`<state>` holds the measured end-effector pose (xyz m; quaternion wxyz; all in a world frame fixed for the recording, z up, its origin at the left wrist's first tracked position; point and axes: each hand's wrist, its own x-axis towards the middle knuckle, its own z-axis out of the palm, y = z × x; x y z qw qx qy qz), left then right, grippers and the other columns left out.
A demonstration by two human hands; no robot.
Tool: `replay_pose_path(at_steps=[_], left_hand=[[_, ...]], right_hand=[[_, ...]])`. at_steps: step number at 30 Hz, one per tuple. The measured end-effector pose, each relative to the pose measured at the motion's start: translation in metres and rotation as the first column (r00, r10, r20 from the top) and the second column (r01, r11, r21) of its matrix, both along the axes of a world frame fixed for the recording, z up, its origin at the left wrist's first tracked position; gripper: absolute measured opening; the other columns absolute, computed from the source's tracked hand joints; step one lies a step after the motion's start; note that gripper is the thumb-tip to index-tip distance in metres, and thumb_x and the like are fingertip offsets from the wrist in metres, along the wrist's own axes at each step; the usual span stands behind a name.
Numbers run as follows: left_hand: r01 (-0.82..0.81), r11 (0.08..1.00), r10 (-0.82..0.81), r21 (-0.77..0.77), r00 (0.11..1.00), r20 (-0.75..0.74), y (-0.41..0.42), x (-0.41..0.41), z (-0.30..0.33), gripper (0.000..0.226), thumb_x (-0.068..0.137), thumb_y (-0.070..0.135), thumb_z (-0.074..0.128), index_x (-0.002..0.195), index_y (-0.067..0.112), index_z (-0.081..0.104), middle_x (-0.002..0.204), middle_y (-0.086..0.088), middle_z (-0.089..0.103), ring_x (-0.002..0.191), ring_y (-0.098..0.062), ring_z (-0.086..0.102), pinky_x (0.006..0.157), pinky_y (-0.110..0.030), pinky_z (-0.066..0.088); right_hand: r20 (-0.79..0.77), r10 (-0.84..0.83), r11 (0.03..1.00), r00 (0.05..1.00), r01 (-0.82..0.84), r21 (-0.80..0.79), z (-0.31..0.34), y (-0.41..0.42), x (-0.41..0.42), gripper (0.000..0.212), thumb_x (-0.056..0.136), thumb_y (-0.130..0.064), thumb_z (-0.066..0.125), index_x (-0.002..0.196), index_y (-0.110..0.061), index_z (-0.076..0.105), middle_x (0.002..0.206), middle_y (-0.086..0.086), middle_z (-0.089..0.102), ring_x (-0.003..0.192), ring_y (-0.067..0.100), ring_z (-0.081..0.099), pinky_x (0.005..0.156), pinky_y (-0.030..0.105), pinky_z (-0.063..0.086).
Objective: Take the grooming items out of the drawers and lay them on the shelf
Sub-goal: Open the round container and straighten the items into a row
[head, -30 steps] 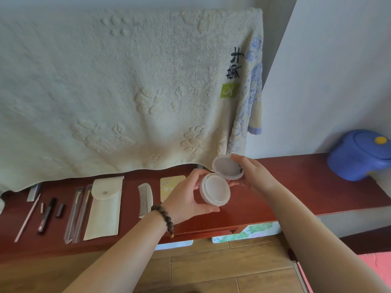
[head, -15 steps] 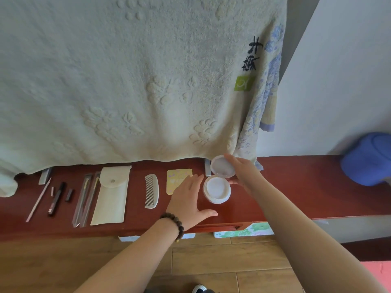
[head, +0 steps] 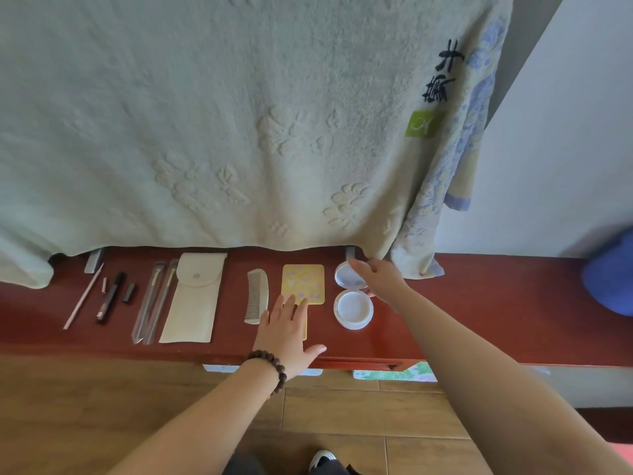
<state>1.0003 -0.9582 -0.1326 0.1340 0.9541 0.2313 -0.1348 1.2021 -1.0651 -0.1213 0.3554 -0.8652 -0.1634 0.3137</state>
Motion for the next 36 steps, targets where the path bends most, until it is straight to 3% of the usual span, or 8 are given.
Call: replay_pose_path(at_steps=[3,6,8,12,18,25,30,36], left_hand=[[0.000,1.000,0.000,0.022,1.000,-0.022,0.000,0.003,-0.001,0.091,0.086,0.066,0.045,0.152,0.021,0.003,0.161,-0.004,0.004,0.149,-0.025,-0.003,0.120,-0.047,0.008],[-0.012,1.000,0.012,0.019,1.000,-0.023,0.000,0.004,-0.004,0.090,0.086,0.066,0.045,0.152,0.021,0.004,0.162,-0.004,0.003,0.149,-0.025,-0.004,0.120,-0.047,0.008],[-0.017,1.000,0.017,0.008,1.000,-0.016,0.000,0.003,-0.005,0.089,0.086,0.065,0.046,0.152,0.021,0.004,0.161,-0.003,0.002,0.149,-0.024,-0.004,0.121,-0.047,0.009],[-0.031,1.000,0.031,0.004,1.000,0.004,0.003,0.001,-0.007,0.088,0.086,0.064,0.048,0.152,0.023,0.007,0.161,-0.004,0.003,0.149,-0.024,-0.003,0.121,-0.046,0.008],[-0.053,0.999,0.052,0.014,0.999,0.011,0.005,-0.001,-0.007,0.088,0.085,0.064,0.048,0.152,0.023,0.009,0.161,-0.003,0.006,0.149,-0.024,0.000,0.121,-0.045,0.010],[-0.072,0.997,0.072,-0.014,0.996,0.047,0.007,-0.001,-0.003,0.088,0.086,0.063,0.049,0.152,0.026,0.006,0.161,-0.003,0.006,0.149,-0.022,-0.001,0.121,-0.045,0.010],[-0.077,0.997,0.078,-0.017,0.996,0.042,0.011,-0.003,-0.001,0.086,0.086,0.062,0.049,0.151,0.026,0.007,0.161,-0.003,0.006,0.149,-0.023,-0.001,0.121,-0.045,0.011],[-0.088,0.996,0.088,-0.021,0.995,0.038,0.022,-0.011,-0.004,0.085,0.087,0.062,0.049,0.152,0.023,0.008,0.161,-0.003,0.005,0.149,-0.023,-0.002,0.121,-0.044,0.010]], right_hand=[[0.091,-0.036,0.999,0.995,0.039,-0.031,-0.004,-0.003,-0.003,0.060,0.083,-0.063,0.053,0.108,-0.009,0.057,0.100,0.006,0.063,0.094,0.026,0.061,0.077,0.034,0.045],[0.176,-0.154,0.988,0.972,0.151,0.026,-0.006,-0.021,-0.019,0.059,0.075,-0.061,0.064,0.105,-0.011,0.057,0.104,0.006,0.062,0.097,0.024,0.057,0.075,0.031,0.042],[0.241,-0.135,0.990,0.961,0.141,-0.008,-0.012,-0.034,-0.040,0.068,0.070,-0.058,0.071,0.116,-0.011,0.053,0.117,0.007,0.055,0.111,0.026,0.049,0.087,0.036,0.043],[0.351,0.024,0.998,0.936,0.000,-0.069,-0.024,-0.039,-0.074,0.098,0.069,-0.051,0.076,0.143,-0.007,0.029,0.147,0.008,0.032,0.134,0.027,0.027,0.108,0.039,0.029],[0.447,0.067,0.992,0.892,-0.011,-0.128,-0.036,-0.024,-0.076,0.075,0.075,-0.048,0.071,0.132,-0.008,0.043,0.130,0.008,0.046,0.117,0.026,0.037,0.100,0.033,0.036],[0.526,-0.028,0.975,0.850,0.139,-0.172,-0.039,-0.025,-0.074,0.059,0.078,-0.049,0.065,0.118,-0.007,0.054,0.114,0.011,0.050,0.105,0.028,0.042,0.093,0.034,0.036],[0.514,-0.015,0.969,0.857,0.140,-0.205,-0.034,-0.015,-0.068,0.059,0.079,-0.051,0.062,0.120,-0.010,0.053,0.118,0.008,0.049,0.109,0.027,0.042,0.094,0.034,0.035],[0.500,-0.050,0.957,0.865,0.185,-0.224,-0.032,-0.017,-0.075,0.077,0.081,-0.052,0.064,0.137,-0.005,0.039,0.135,0.012,0.042,0.122,0.031,0.038,0.102,0.038,0.033]])
